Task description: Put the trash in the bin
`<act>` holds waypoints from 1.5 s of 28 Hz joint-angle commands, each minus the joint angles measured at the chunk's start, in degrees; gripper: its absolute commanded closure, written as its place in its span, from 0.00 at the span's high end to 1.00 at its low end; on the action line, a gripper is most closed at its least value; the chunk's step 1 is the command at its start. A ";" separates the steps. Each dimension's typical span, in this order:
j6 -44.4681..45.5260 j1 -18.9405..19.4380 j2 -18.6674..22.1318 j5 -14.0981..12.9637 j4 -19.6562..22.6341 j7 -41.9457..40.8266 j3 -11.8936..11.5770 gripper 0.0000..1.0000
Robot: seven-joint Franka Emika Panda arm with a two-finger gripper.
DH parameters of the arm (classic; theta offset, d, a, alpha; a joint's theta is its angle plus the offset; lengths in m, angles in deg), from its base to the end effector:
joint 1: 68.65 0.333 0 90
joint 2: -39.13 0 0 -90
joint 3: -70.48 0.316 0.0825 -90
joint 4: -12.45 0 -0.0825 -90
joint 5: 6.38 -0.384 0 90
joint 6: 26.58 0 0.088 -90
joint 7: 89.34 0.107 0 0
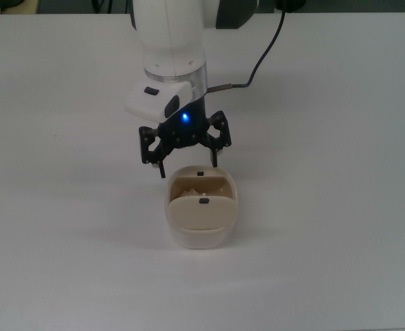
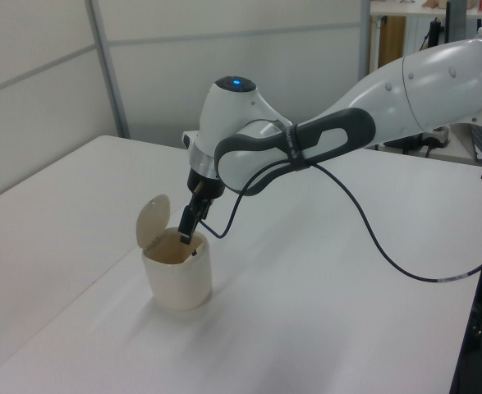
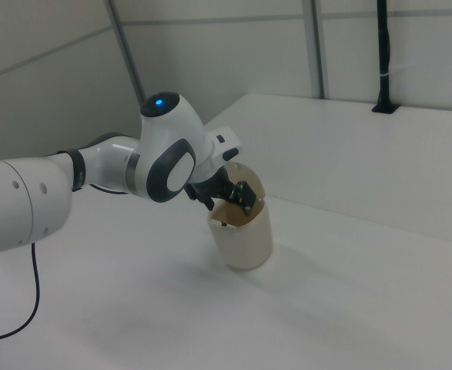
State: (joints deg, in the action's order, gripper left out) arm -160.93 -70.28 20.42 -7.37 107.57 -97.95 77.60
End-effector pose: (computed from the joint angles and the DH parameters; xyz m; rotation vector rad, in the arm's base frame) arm 0.6814 0.0563 0.4583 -3.0297 -0.3385 -0.5575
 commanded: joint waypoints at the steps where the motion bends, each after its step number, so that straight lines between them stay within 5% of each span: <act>1: 10.48 -0.49 3.40 0.02 0.33 1.32 -1.58 1.00; 14: 31.42 -0.58 14.74 0.99 0.24 2.89 -4.66 1.00; 23: 39.61 -0.05 16.51 10.39 -2.22 16.96 -3.96 1.00; 35: 41.90 -0.14 16.86 9.60 -3.01 10.72 -4.49 1.00; 42: 41.54 -1.28 17.47 4.24 -3.01 8.97 -5.37 1.00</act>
State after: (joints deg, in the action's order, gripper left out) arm -120.89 -70.91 37.36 -0.13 105.48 -86.12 73.23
